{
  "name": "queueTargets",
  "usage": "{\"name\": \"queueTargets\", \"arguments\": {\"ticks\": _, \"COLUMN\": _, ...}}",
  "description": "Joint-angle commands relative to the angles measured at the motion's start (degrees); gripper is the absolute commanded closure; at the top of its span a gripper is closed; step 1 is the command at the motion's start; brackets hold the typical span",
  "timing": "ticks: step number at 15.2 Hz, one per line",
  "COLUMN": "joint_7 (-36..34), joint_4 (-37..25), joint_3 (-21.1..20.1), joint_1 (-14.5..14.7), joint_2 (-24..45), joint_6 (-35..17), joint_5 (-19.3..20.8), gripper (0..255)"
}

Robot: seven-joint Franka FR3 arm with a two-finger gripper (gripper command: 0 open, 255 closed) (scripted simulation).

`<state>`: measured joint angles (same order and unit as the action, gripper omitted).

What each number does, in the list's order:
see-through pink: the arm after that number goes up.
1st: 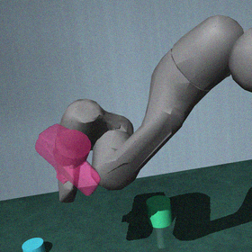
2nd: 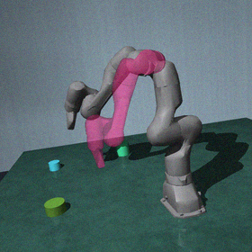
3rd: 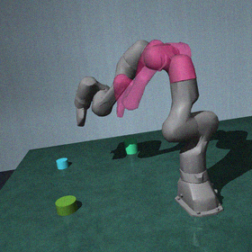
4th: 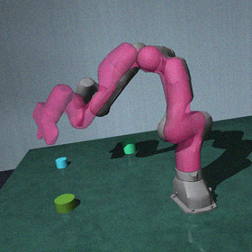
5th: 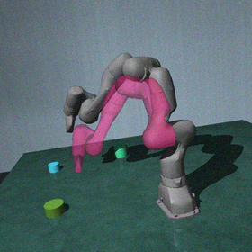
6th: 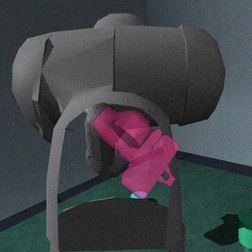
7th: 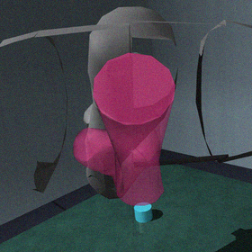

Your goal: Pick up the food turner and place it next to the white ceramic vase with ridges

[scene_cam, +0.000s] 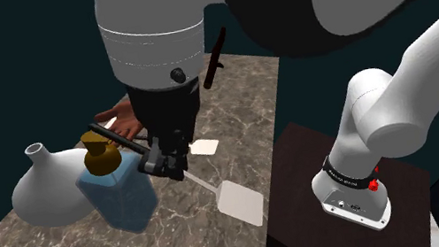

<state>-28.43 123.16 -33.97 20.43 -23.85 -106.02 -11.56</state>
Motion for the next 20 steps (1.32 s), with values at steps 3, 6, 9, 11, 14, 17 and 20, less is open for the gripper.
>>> {"name": "queueTargets", "arguments": {"ticks": 3, "joint_7": -0.07, "joint_4": 2.8, "joint_3": -0.56, "joint_1": 0.15, "joint_2": 0.18, "joint_6": -3.02, "joint_5": -0.25, "gripper": 255}}
{"name": "queueTargets", "arguments": {"ticks": 6, "joint_7": -0.14, "joint_4": 4.84, "joint_3": -1.02, "joint_1": 0.23, "joint_2": 0.5, "joint_6": -5.36, "joint_5": -0.37, "gripper": 255}}
{"name": "queueTargets", "arguments": {"ticks": 9, "joint_7": -0.25, "joint_4": 6.77, "joint_3": -1.52, "joint_1": 0.26, "joint_2": 0.96, "joint_6": -7.74, "joint_5": -0.46, "gripper": 255}}
{"name": "queueTargets", "arguments": {"ticks": 11, "joint_7": -0.35, "joint_4": 8.01, "joint_3": -1.88, "joint_1": 0.27, "joint_2": 1.34, "joint_6": -9.34, "joint_5": -0.48, "gripper": 255}}
{"name": "queueTargets", "arguments": {"ticks": 14, "joint_7": -0.55, "joint_4": 9.78, "joint_3": -2.46, "joint_1": 0.25, "joint_2": 2.04, "joint_6": -11.77, "joint_5": -0.46, "gripper": 255}}
{"name": "queueTargets", "arguments": {"ticks": 17, "joint_7": -0.8, "joint_4": 11.45, "joint_3": -3.08, "joint_1": 0.17, "joint_2": 2.88, "joint_6": -14.23, "joint_5": -0.37, "gripper": 255}}
{"name": "queueTargets", "arguments": {"ticks": 20, "joint_7": -1.13, "joint_4": 13.03, "joint_3": -3.74, "joint_1": 0.04, "joint_2": 3.88, "joint_6": -16.74, "joint_5": -0.18, "gripper": 255}}
